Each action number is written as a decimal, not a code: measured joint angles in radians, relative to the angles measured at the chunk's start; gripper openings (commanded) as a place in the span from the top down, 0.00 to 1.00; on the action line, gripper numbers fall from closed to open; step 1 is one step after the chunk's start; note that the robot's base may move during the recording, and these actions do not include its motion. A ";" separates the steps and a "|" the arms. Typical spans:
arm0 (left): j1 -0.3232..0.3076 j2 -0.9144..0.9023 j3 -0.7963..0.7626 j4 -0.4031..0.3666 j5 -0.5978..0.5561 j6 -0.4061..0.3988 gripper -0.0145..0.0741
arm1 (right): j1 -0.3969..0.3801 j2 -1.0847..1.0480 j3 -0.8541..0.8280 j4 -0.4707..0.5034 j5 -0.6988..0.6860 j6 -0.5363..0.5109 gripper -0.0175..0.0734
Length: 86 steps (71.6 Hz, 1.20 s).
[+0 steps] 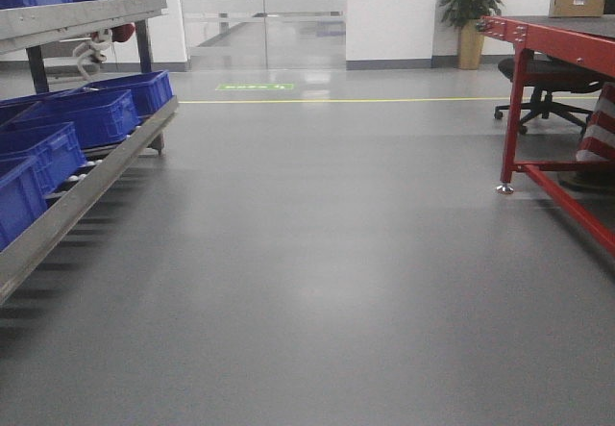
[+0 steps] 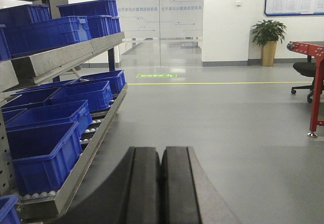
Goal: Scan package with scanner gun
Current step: 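Drive the base forward and turn toward the red-framed table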
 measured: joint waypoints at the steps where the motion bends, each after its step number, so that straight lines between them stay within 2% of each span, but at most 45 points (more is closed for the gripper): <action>1: 0.000 0.000 0.000 0.000 0.000 0.000 0.96 | 0.000 0.000 0.000 0.000 0.000 0.000 0.99; 86: 0.000 0.000 0.000 0.000 0.000 0.000 0.96 | 0.000 0.000 0.000 0.000 0.000 0.000 0.99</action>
